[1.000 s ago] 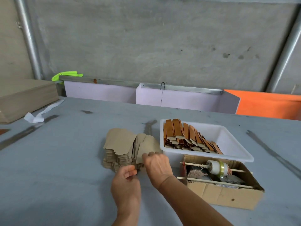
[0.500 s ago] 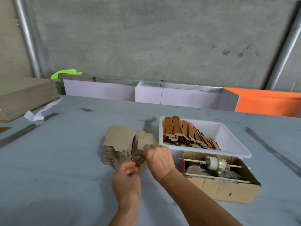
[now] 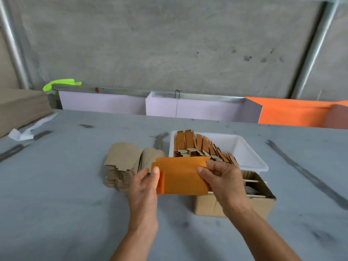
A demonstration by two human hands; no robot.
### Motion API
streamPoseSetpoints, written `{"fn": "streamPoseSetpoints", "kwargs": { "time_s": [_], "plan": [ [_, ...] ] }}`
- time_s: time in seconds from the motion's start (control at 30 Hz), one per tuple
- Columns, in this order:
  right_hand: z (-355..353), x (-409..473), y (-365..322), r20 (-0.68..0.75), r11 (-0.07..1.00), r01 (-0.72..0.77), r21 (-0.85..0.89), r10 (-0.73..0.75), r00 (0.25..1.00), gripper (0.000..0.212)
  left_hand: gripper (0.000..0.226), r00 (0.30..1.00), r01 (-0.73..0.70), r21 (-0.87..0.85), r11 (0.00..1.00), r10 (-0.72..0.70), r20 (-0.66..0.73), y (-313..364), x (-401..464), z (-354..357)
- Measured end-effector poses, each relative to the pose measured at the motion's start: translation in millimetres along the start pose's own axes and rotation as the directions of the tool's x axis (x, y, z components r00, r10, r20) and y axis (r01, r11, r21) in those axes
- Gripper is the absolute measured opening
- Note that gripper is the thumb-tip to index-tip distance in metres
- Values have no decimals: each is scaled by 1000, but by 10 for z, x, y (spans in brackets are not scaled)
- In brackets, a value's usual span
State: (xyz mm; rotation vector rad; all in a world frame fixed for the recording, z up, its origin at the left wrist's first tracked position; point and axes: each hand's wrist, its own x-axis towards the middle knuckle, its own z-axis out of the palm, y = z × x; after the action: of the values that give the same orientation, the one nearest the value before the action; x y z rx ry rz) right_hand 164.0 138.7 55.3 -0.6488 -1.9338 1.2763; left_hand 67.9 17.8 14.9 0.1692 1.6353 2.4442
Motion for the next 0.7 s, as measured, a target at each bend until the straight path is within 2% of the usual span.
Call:
{"fn": "streamPoseSetpoints", "kwargs": {
  "time_s": [0.07, 0.13, 0.27, 0.37, 0.4, 0.47, 0.53, 0.57, 0.63, 0.7],
  "plan": [
    [-165, -107, 99, 37, 986, -128, 103, 125, 991, 22, 16, 997, 48, -3, 999, -48, 57, -34, -75, 46],
    [-318, -214, 191, 48, 972, -197, 128, 192, 980, 20, 11, 989, 95, 9, 995, -96, 110, -92, -152, 79],
    [-596, -388, 356, 67, 931, -305, 199, 298, 952, 23, 9, 964, 130, 77, 988, -145, 225, -203, -331, 136],
    [-762, -478, 446, 94, 903, -339, 265, 326, 941, 13, 7, 947, 92, 153, 984, -134, 292, -276, -436, 159],
    [-806, -510, 458, 89, 900, -329, 287, 317, 944, 7, 8, 941, 65, 177, 982, -119, 317, -292, -461, 166],
    [-885, -562, 504, 66, 921, -272, 278, 264, 962, 12, 13, 930, -5, 219, 976, -76, 361, -315, -508, 178],
    [-948, -610, 518, 67, 956, -173, 237, 161, 985, 4, 20, 916, -120, 260, 958, 6, 401, -333, -545, 178],
    [-979, -636, 540, 70, 973, -113, 203, 100, 992, 6, 23, 904, -193, 288, 938, 56, 424, -344, -559, 170],
    [-1037, -690, 599, 58, 998, -9, 64, 6, 998, 16, 30, 854, -353, 352, 867, 145, 499, -369, -583, 140],
    [-1072, -774, 684, 56, 989, 77, -128, -71, 996, 21, 34, 766, -528, 414, 742, 206, 608, -395, -620, 99]
  ]
}}
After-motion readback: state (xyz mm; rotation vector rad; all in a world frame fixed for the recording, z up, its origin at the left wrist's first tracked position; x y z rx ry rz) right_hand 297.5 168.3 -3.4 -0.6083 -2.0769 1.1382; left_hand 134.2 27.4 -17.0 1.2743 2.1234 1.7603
